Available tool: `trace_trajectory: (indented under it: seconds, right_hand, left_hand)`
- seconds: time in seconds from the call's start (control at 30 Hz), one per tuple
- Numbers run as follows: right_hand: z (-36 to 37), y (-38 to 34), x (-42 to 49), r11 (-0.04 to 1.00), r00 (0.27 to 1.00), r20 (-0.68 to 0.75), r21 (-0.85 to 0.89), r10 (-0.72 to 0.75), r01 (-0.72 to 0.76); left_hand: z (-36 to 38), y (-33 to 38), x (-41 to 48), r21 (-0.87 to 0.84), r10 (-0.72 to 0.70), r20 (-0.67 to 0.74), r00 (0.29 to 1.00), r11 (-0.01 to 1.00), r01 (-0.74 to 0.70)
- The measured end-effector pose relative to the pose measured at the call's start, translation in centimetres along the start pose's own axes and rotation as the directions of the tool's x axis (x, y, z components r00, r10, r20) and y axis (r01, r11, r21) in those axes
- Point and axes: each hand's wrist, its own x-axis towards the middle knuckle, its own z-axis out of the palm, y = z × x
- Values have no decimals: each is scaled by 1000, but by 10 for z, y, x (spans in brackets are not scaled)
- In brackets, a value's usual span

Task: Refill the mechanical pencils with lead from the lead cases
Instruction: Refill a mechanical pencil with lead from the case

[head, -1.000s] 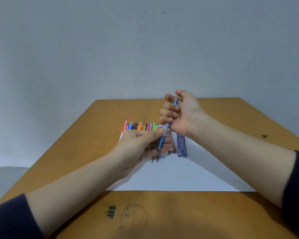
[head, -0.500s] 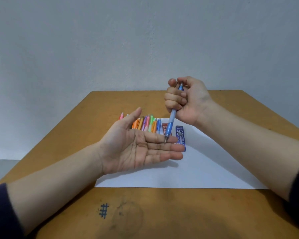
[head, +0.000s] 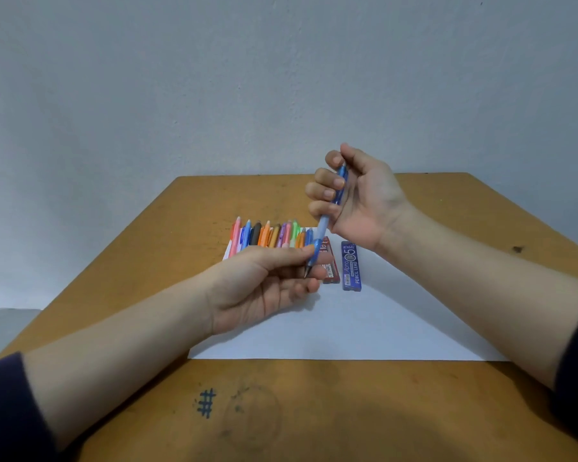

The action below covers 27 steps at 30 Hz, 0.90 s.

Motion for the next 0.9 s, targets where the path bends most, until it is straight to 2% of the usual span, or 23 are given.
trace_trajectory:
  seconds: [0.17, 0.3, 0.47, 0.9]
  right_hand:
    - [2, 9, -3, 998, 998, -4, -4, 63, -63]
    - [2, 10, -4, 995, 994, -38, 32, 100, -98]
    - [4, 0, -6, 995, 996, -48, 60, 76, -74]
    - [1, -5, -6, 995, 994, -104, 101, 38, -27]
  left_hand:
    - [-3, -2, 2, 34, 43, -26, 999, 999, -42]
    - [1, -1, 0, 24, 3, 4, 1000, 1000, -3]
    - [0, 3, -4, -2, -129, 101, 987, 992, 130]
    - [0, 4, -6, -3, -148, 226, 963, 988, 152]
